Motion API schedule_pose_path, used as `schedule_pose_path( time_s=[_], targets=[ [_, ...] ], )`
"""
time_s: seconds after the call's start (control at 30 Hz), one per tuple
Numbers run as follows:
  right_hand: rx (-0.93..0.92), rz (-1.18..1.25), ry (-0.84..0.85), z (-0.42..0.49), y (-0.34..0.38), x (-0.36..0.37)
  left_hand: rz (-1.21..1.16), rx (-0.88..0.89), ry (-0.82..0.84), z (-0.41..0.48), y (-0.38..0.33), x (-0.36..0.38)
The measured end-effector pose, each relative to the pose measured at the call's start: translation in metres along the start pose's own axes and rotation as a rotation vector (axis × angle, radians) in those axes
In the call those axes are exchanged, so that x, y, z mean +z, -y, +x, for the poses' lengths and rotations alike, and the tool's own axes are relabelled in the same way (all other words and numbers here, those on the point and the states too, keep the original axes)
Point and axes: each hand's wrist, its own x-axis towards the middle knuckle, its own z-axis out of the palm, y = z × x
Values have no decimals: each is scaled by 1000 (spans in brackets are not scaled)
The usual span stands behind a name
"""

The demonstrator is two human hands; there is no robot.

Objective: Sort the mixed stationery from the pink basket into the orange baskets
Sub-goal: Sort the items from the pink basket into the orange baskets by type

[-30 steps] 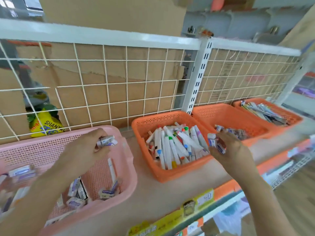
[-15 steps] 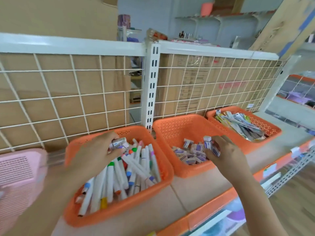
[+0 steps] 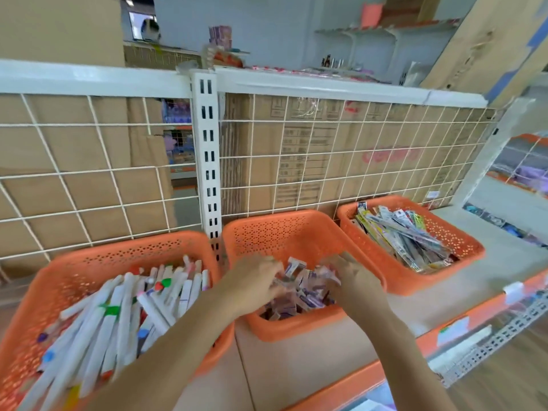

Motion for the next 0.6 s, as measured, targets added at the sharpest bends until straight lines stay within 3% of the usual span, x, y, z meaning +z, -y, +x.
schedule_pose_path(
  time_s=[0.3, 0.47, 0.6],
  targets=[
    [-96, 38, -194, 1, -8, 0, 34, -181, -211, -46, 34, -19],
    [-224, 42, -213, 8, 21, 5, 116, -347, -352, -104, 67, -33],
    [-293, 86, -187, 12, 53, 14, 159, -492, -372, -160, 83, -45]
  ],
)
